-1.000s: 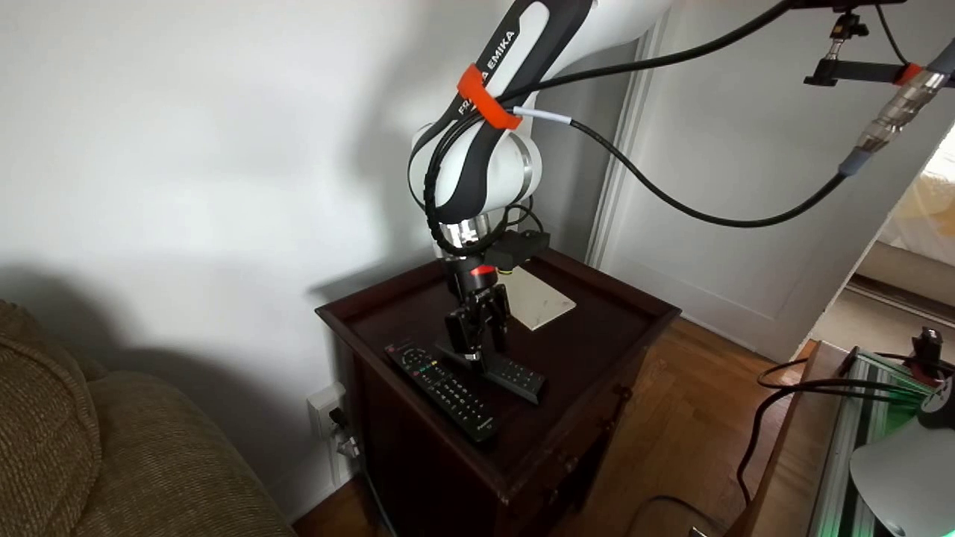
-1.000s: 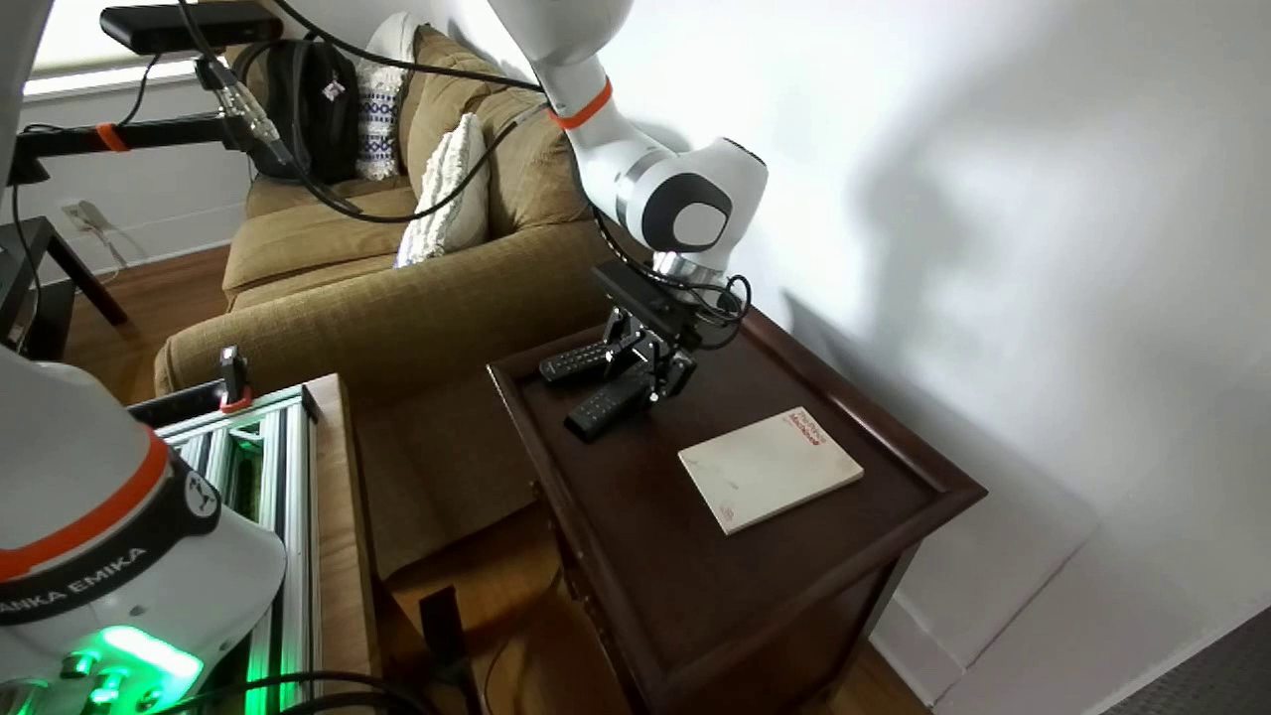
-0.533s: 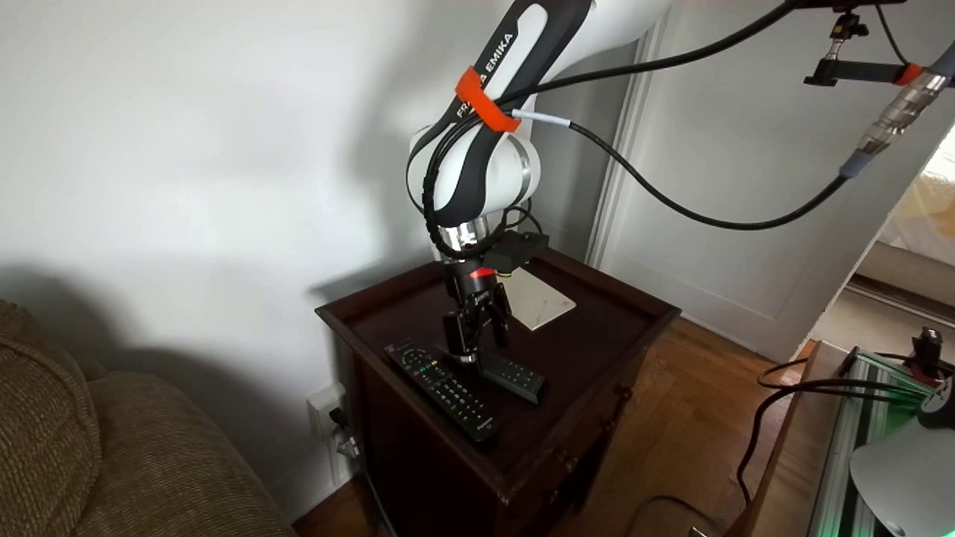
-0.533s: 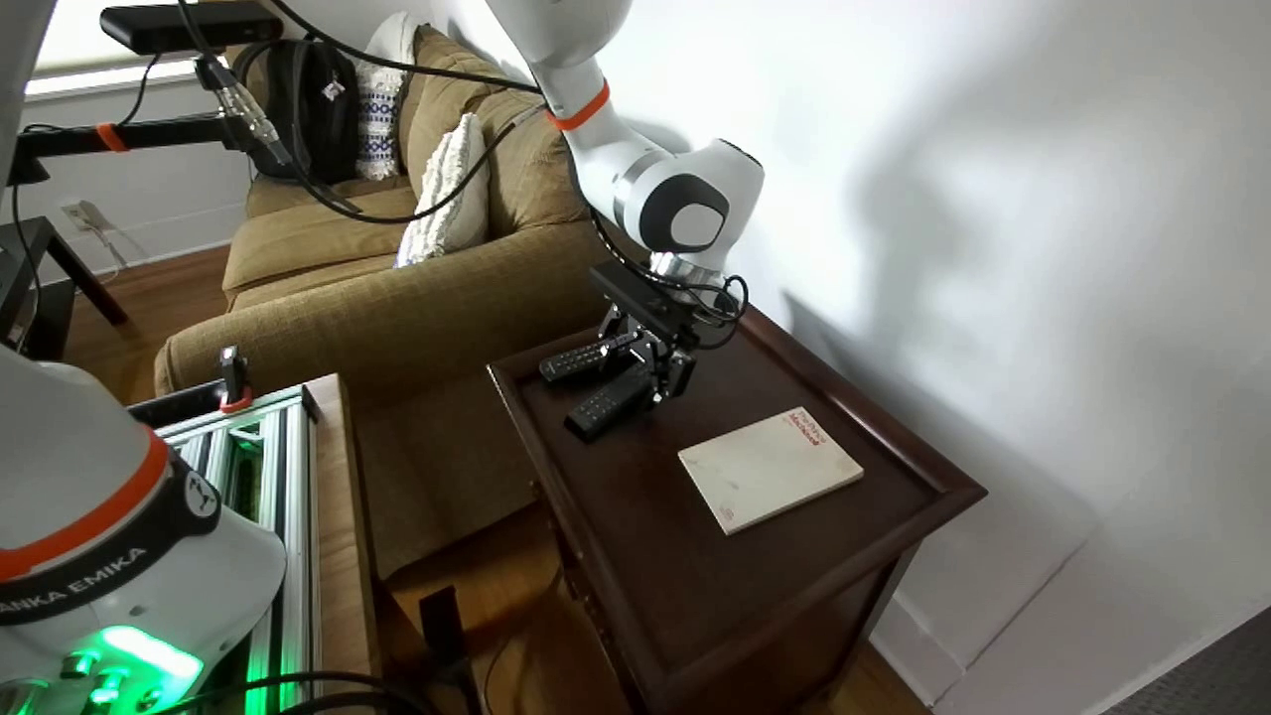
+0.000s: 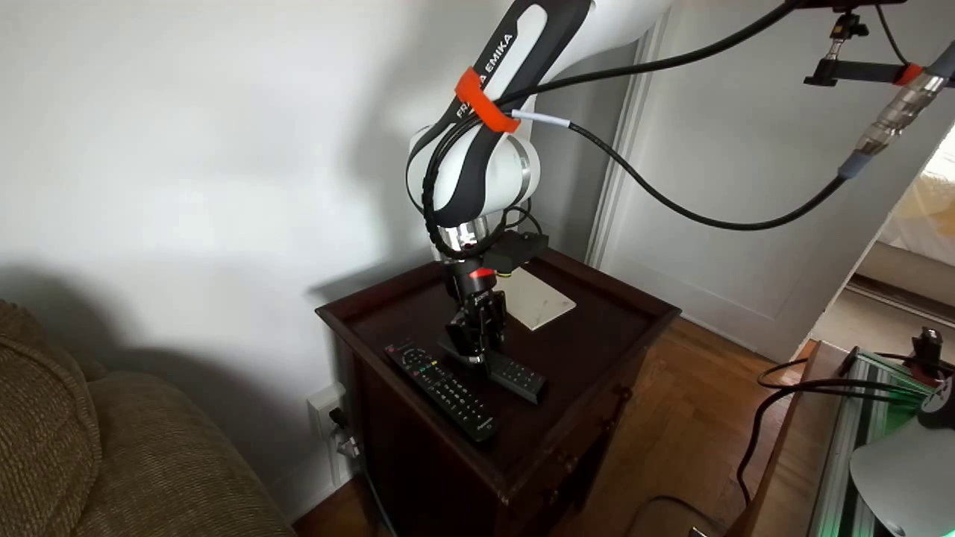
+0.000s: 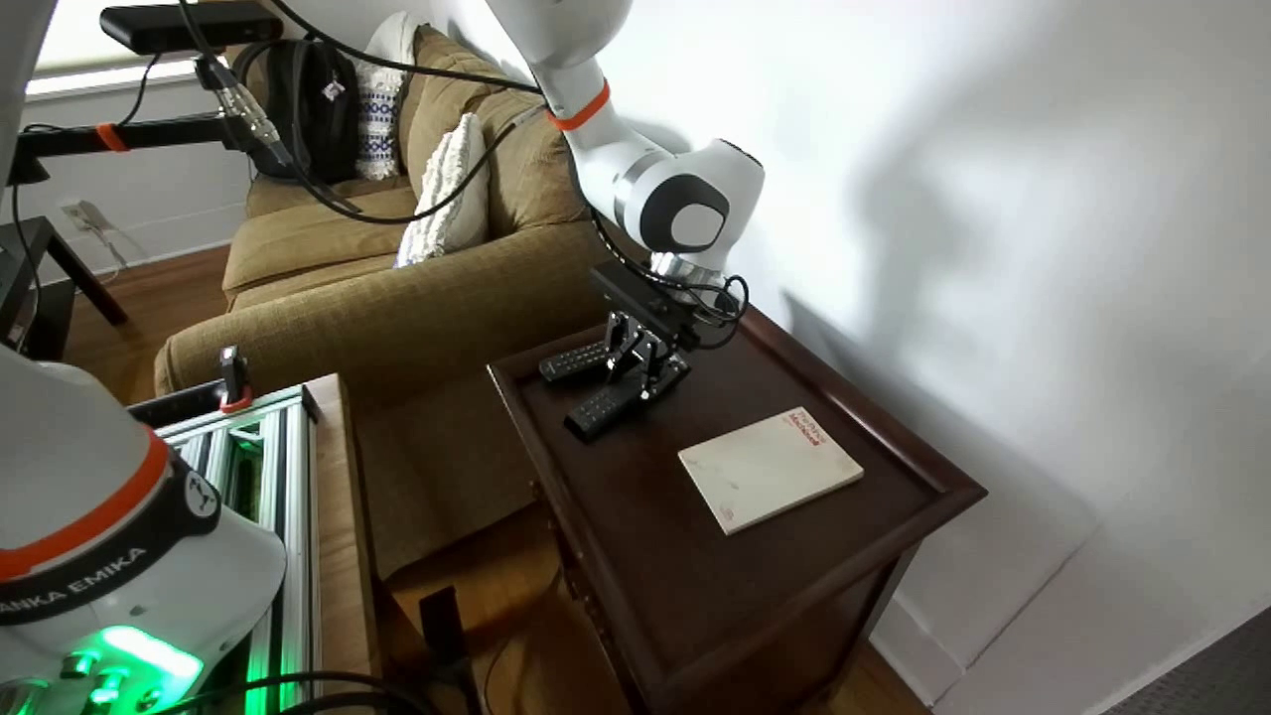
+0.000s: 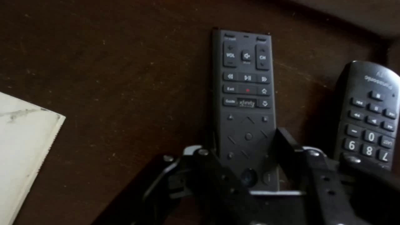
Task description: Turn the white book over and then put the black remote on the right on top of the white book
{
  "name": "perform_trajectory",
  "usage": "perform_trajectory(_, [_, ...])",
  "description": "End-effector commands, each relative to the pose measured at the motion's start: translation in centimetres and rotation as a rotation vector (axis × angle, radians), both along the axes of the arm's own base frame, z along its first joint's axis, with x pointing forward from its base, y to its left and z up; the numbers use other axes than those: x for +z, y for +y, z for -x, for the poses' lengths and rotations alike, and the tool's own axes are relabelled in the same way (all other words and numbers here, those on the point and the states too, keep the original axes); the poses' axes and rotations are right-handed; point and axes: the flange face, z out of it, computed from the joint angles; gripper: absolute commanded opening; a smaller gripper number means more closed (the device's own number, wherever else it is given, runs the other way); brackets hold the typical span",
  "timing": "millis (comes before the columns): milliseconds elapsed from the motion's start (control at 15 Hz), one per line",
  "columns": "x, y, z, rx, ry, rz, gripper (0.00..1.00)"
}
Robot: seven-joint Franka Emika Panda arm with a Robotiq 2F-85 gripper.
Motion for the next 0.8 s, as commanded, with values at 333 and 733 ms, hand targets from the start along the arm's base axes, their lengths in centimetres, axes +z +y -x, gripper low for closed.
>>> perform_trajectory(333, [2.4,-1.4,0.0,-0.020,-0.081,0.018,0.25])
perform_trajectory(733, [6.2,-6.6,-0.5,-0.116,-0.158,0.014,0.25])
